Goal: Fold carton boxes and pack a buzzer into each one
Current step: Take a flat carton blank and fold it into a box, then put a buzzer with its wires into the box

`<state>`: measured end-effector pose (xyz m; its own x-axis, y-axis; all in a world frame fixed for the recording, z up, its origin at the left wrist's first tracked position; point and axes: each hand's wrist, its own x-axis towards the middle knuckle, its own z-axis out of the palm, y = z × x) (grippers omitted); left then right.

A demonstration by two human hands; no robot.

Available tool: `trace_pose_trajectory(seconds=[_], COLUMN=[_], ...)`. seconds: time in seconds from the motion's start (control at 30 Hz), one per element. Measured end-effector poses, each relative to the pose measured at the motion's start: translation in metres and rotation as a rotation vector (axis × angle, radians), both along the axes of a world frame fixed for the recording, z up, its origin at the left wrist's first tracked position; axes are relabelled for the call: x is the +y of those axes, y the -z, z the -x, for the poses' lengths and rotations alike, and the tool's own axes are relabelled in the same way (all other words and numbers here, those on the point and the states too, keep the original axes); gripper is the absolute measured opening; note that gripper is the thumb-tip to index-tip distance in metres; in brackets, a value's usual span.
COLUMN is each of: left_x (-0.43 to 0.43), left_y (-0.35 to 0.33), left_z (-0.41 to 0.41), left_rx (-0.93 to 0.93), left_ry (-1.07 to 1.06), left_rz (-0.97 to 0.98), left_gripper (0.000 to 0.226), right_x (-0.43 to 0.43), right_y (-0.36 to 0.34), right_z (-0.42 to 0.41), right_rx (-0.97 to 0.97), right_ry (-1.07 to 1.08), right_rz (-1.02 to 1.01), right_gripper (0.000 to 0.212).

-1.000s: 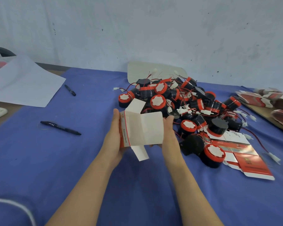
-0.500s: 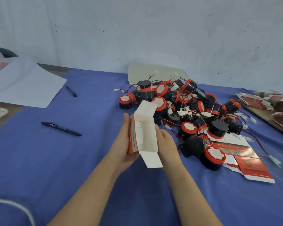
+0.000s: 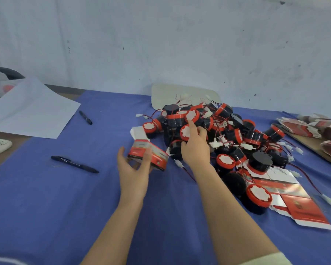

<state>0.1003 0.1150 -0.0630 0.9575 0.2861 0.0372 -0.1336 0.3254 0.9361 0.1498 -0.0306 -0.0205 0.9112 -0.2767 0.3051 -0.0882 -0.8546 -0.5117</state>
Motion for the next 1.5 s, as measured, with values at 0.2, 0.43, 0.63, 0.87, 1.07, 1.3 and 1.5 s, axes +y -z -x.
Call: trace_pose_trajectory(seconds=[0.2,0.43,0.63,0.87,1.07,1.3,1.5], left_x=[-0.002,0.013,0.017,0.017,0.016,0.016,0.006], left_y=[-0.006,-0.002,0.007,0.008,0.007,0.009,0.008], left_z=[0.007,0.009,0.006,0.005,0.004,0.002,0.007], left_rx=[-0.154,-0.152,-0.114,-0.064,-0.079,-0.043,0.167], left_ry=[0.101,0.419,0.484,0.433,0.406,0.439,0.064], left_rz=[-0.159,-0.648,-1.033,-1.074,-1.096,-1.081,-1.378], left_gripper=[0.029,0.044,0.044,0.046,0.045,0.048,0.062], right_x=[-0.011,-0.026,-0.026,0.027,0.027,0.019,0.032], right_y=[-0.006,-0.051,-0.064,-0.004,0.029,0.019,0.017], right_z=[0.003,0.044,0.084,0.071,0.065,0.064,0.061], right_rx=[-0.052,-0.638,-0.826,-0.383,-0.053,0.121,0.134], right_ry=[-0.019,-0.042,0.033,-0.053,-0.183,-0.277,-0.161], right_rz=[-0.143,-0.811,-0.613,-0.043,0.060,0.227,0.270], right_gripper=[0.061,0.047,0.052,0.063,0.045,0.035,0.034])
